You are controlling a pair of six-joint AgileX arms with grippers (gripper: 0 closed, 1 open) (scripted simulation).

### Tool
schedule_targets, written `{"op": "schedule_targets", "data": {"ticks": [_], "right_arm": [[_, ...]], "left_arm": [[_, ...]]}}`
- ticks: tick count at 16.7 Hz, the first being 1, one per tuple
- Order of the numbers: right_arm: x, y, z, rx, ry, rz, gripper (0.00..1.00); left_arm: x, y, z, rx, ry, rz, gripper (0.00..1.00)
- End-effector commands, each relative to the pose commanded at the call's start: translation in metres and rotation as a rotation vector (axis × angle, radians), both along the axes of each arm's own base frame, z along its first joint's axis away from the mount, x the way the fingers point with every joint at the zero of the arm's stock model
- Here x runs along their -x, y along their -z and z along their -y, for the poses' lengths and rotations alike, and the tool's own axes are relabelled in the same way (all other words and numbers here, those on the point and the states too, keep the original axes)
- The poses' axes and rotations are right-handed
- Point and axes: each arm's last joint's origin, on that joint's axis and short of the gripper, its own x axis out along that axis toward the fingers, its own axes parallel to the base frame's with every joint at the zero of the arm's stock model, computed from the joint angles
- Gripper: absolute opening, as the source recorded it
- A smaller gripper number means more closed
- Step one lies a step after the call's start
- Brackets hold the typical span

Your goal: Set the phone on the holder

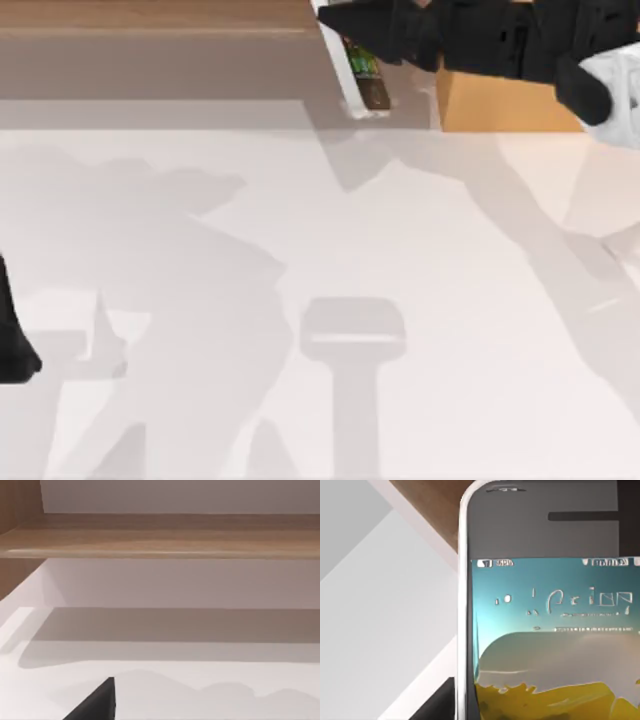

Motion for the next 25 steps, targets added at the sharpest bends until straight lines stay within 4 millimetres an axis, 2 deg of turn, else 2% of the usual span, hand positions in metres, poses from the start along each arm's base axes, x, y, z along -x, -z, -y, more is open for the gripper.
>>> {"op": "schedule_targets", "data": {"ticks": [3, 7, 9, 11, 14, 17, 23, 25], "right_arm": [[0.017, 0.010, 0.099, -0.005, 0.056, 0.259, 0.00], [0.067, 0.031, 0.228, 0.103, 0.260, 0.537, 0.00], [0.099, 0.043, 0.278, 0.185, 0.380, 0.623, 0.00], [0.132, 0.057, 0.315, 0.263, 0.491, 0.669, 0.00], [0.171, 0.080, 0.346, 0.332, 0.617, 0.660, 0.00], [0.188, 0.095, 0.356, 0.350, 0.675, 0.628, 0.00], [0.186, 0.093, 0.355, 0.350, 0.671, 0.634, 0.00], [0.177, 0.085, 0.352, 0.361, 0.667, 0.669, 0.00]], "left_arm": [[0.000, 0.000, 0.000, 0.000, 0.000, 0.000, 1.00], [0.000, 0.000, 0.000, 0.000, 0.000, 0.000, 1.00], [0.000, 0.000, 0.000, 0.000, 0.000, 0.000, 1.00], [0.000, 0.000, 0.000, 0.000, 0.000, 0.000, 1.00], [0.000, 0.000, 0.000, 0.000, 0.000, 0.000, 1.00], [0.000, 0.000, 0.000, 0.000, 0.000, 0.000, 1.00], [0.000, 0.000, 0.000, 0.000, 0.000, 0.000, 1.00], [0.000, 0.000, 0.000, 0.000, 0.000, 0.000, 1.00]]}}
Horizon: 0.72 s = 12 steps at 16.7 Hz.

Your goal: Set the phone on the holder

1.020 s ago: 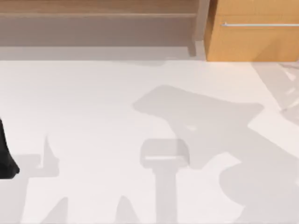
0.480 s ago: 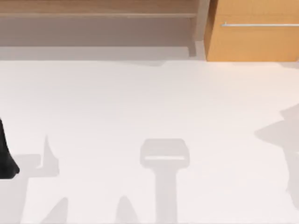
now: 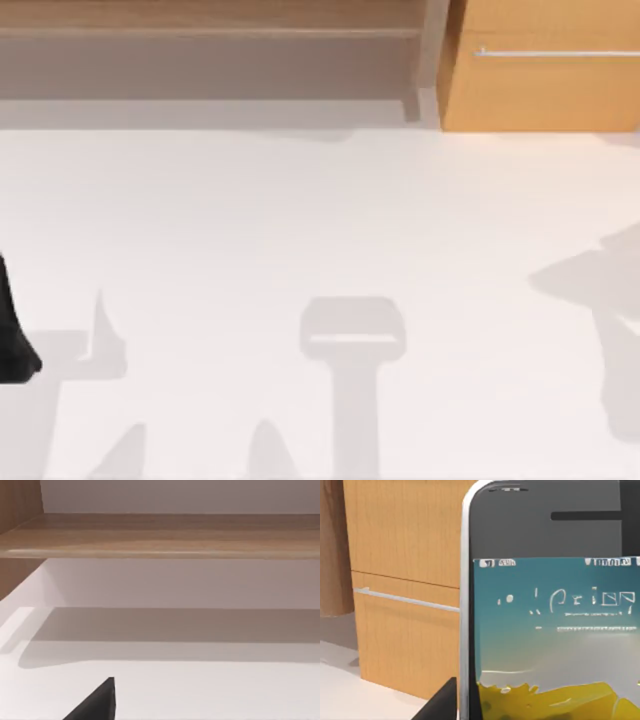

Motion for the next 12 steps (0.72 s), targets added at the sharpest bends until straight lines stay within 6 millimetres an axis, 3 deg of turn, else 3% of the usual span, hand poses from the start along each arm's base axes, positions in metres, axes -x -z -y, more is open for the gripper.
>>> {"op": "schedule_targets", "data": {"ticks": [2, 6, 10, 12], "right_arm": [[-0.013, -0.004, -0.006, 0.008, -0.001, 0.014, 0.00], [-0.033, 0.010, -0.016, -0.023, 0.006, -0.028, 0.00], [-0.034, 0.011, -0.017, -0.026, 0.007, -0.032, 0.00], [-0.034, 0.011, -0.017, -0.026, 0.007, -0.032, 0.15]], "left_arm": [[0.000, 0.000, 0.000, 0.000, 0.000, 0.000, 1.00], [0.000, 0.000, 0.000, 0.000, 0.000, 0.000, 1.00], [0.000, 0.000, 0.000, 0.000, 0.000, 0.000, 1.00], [0.000, 0.000, 0.000, 0.000, 0.000, 0.000, 1.00]]}}
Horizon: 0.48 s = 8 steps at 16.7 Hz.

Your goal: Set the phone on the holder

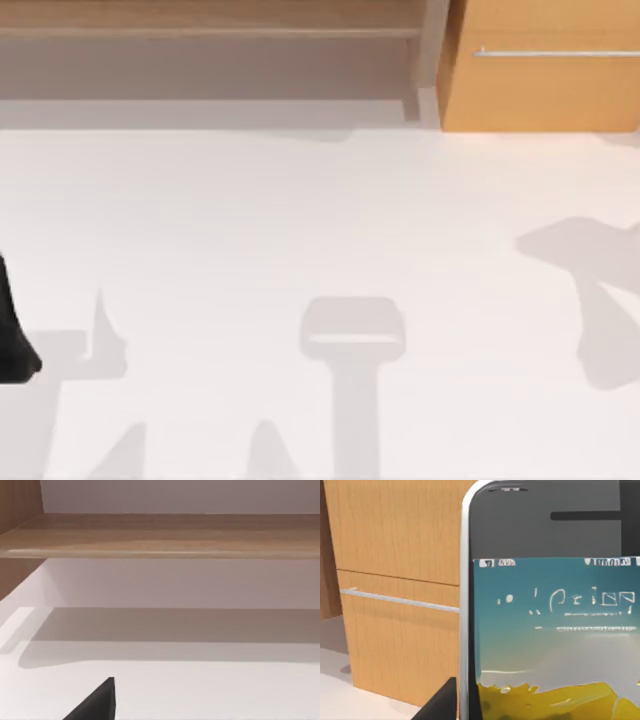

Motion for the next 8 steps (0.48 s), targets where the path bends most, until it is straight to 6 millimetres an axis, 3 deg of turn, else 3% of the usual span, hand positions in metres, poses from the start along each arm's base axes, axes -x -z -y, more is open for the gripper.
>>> {"op": "schedule_targets", "data": {"ticks": [8], "right_arm": [[0.0000, 0.0000, 0.0000, 0.000, 0.000, 0.000, 0.75]], "left_arm": [[0.0000, 0.0000, 0.0000, 0.000, 0.000, 0.000, 1.00]]}}
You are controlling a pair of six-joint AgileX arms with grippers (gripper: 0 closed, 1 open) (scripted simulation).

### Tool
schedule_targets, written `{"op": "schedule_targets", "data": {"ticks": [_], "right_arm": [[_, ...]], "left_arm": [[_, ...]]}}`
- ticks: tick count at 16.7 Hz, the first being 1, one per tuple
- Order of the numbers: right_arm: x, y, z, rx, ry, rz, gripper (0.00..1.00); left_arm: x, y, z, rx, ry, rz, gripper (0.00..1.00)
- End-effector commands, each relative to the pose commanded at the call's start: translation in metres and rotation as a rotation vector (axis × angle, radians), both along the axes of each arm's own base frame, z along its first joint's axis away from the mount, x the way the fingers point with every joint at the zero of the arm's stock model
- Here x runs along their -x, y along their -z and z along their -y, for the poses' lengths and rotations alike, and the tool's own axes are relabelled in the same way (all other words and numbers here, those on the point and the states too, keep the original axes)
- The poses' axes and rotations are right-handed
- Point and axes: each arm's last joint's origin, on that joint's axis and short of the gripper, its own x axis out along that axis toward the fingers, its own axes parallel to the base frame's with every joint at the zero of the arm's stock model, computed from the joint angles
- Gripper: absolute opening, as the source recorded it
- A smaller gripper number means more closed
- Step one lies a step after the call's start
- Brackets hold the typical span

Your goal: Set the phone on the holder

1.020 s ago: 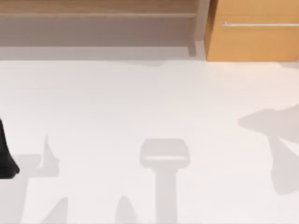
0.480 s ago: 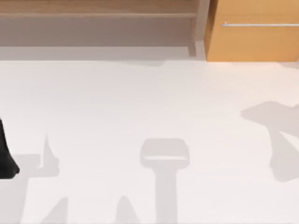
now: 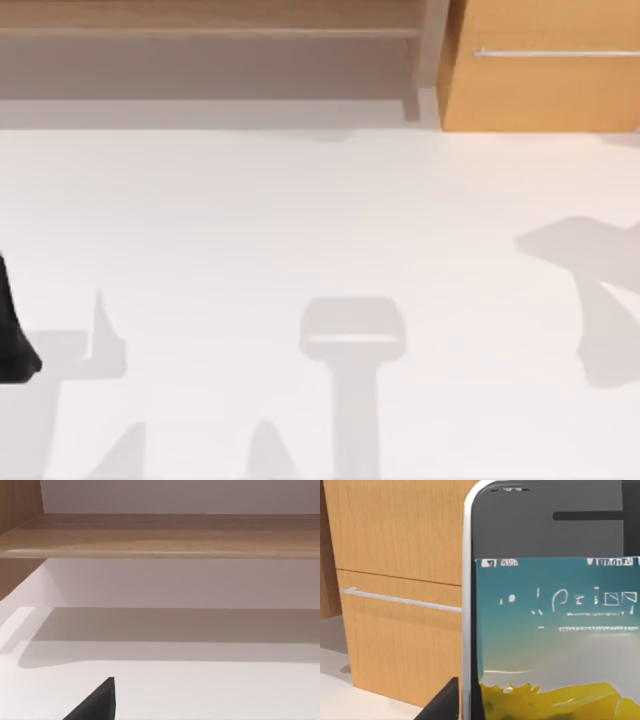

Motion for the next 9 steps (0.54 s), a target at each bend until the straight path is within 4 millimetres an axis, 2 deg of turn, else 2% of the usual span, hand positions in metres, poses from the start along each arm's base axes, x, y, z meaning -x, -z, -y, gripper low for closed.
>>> {"op": "schedule_targets", "data": {"ticks": [3, 9], "right_arm": [[0.0000, 0.0000, 0.0000, 0.000, 0.000, 0.000, 0.98], [0.0000, 0.0000, 0.0000, 0.000, 0.000, 0.000, 1.00]], "left_arm": [[0.0000, 0.0000, 0.0000, 0.000, 0.000, 0.000, 1.00], [0.0000, 0.0000, 0.0000, 0.000, 0.000, 0.000, 1.00]]}}
